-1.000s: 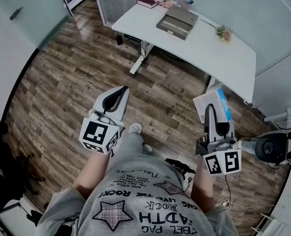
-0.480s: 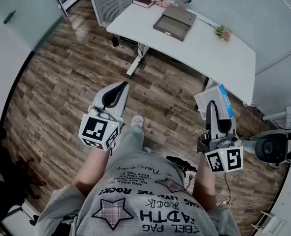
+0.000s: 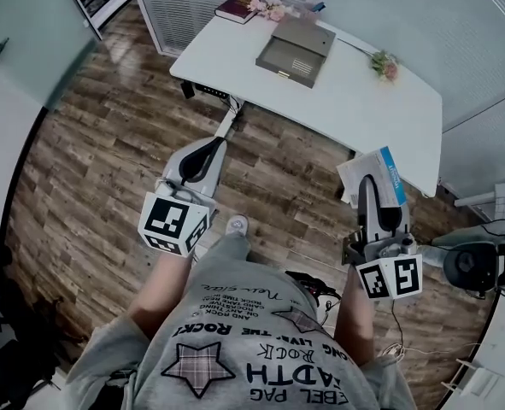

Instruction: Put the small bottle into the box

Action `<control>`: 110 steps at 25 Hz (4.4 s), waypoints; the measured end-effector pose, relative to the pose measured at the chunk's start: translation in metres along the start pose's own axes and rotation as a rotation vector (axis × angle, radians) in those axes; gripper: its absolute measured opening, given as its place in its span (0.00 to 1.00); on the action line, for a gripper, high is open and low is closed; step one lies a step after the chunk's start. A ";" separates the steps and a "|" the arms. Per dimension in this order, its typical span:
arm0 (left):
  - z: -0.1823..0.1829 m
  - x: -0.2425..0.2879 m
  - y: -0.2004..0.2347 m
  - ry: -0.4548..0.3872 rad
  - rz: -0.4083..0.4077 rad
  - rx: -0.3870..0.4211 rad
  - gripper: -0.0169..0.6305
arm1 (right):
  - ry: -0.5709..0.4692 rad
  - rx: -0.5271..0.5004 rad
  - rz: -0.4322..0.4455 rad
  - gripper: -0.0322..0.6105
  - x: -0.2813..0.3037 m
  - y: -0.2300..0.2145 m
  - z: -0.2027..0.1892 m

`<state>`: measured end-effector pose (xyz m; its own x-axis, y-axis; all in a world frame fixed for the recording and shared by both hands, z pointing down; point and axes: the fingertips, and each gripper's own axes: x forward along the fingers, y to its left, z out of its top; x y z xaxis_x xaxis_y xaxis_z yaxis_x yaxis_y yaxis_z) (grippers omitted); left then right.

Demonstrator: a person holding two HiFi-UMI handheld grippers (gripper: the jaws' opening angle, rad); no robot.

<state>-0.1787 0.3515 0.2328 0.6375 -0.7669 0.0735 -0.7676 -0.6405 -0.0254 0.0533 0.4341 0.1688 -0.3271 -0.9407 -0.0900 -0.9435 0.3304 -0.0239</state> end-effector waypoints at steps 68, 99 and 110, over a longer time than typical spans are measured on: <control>-0.007 0.341 0.158 0.082 0.198 -0.022 0.04 | 0.078 0.153 0.262 0.17 0.366 -0.253 -0.068; -0.029 0.465 0.239 0.088 -0.119 -0.029 0.04 | 0.381 0.208 0.232 0.17 0.460 -0.229 -0.167; -0.036 0.478 0.237 0.102 -0.136 -0.035 0.04 | 0.547 0.158 0.340 0.17 0.464 -0.209 -0.203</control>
<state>-0.0581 -0.1649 0.2982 0.7267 -0.6643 0.1751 -0.6779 -0.7346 0.0265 0.0884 -0.0870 0.3339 -0.6240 -0.6718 0.3991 -0.7776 0.5840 -0.2328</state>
